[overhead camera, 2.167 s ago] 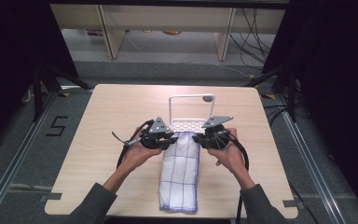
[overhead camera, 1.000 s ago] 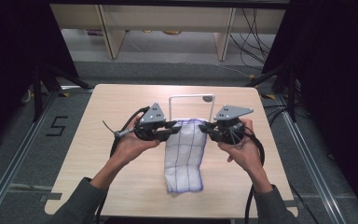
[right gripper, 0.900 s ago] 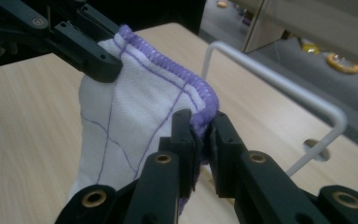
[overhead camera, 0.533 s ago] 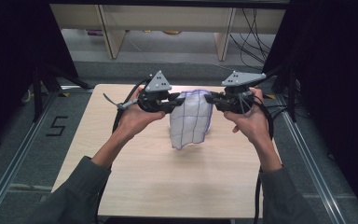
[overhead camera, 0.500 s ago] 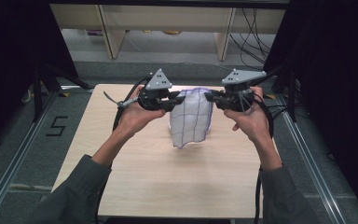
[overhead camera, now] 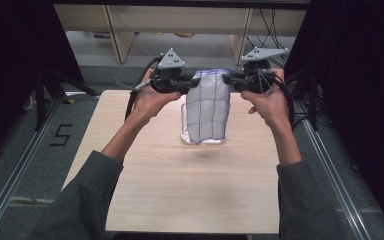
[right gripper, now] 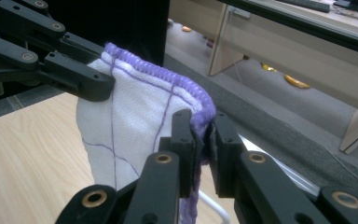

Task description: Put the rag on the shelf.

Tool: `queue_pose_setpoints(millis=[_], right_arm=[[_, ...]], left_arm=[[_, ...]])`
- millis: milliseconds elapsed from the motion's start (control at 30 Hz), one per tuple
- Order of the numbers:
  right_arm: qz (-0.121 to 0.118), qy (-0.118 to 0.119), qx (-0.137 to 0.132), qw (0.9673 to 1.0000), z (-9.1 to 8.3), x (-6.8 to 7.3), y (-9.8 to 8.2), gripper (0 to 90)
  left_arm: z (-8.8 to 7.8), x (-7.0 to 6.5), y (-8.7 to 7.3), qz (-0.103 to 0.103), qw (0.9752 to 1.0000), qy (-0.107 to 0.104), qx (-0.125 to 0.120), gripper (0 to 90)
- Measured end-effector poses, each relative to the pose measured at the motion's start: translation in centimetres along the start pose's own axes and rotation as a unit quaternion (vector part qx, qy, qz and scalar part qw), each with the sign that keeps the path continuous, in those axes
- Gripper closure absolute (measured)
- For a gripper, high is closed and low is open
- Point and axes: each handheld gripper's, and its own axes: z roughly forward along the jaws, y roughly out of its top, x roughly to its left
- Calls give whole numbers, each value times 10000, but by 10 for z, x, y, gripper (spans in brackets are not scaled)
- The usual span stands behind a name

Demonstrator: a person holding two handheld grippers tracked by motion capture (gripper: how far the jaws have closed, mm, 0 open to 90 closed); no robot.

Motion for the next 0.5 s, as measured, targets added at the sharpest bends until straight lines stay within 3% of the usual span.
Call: queue_pose_setpoints(millis=[133,500], right_arm=[[107,-97,-33,9999,4,-5,6,824],[441,-226,-155,9987,24,-23,21,821]], left_arm=[[6,7,5,24,10000,34,-87,765],[24,32,12,-332,9989,134,-312,762]])
